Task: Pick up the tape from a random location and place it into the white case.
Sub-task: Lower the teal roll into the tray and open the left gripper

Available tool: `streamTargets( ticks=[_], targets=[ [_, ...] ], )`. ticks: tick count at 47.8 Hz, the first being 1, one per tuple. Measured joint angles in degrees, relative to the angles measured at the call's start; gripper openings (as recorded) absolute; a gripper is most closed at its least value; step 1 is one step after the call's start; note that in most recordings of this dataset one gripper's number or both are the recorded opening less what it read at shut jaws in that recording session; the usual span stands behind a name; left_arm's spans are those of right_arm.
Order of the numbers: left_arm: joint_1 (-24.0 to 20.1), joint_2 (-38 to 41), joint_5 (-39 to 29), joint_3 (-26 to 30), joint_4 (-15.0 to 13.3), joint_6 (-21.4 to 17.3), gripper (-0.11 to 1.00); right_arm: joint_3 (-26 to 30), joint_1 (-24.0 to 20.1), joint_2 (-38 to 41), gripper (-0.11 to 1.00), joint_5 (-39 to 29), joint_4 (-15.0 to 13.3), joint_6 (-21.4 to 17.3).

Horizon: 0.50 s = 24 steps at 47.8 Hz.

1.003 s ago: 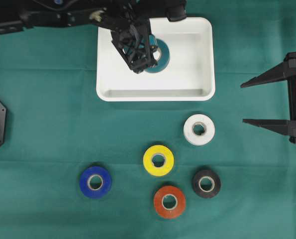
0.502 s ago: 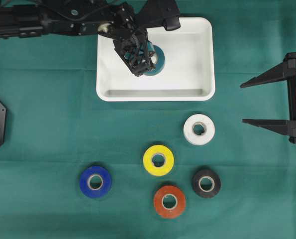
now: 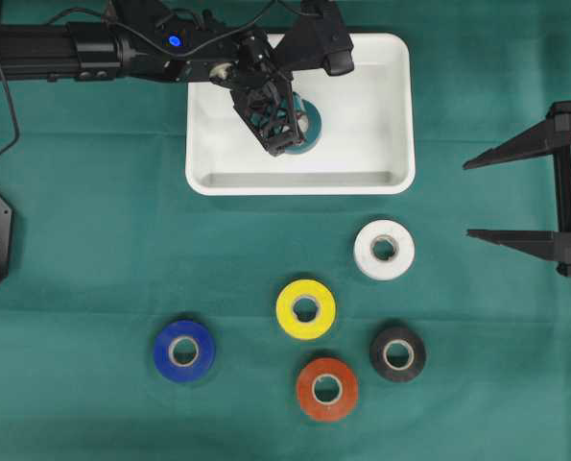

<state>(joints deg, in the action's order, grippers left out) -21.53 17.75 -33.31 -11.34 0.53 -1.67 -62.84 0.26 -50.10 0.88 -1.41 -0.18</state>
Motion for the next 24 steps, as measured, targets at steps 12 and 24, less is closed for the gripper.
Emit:
streamTargets(
  ticks=[12,24],
  targets=[
    [-0.18,0.00,0.44,0.00,0.00,0.18,0.21,0.09,0.00,0.00,0.90,0.00,0.00,0.00],
    [-0.35,0.00,0.70,0.00,0.00,0.18,0.34,0.09,0.00,0.09,0.90,0.00,0.00,0.00]
  ],
)
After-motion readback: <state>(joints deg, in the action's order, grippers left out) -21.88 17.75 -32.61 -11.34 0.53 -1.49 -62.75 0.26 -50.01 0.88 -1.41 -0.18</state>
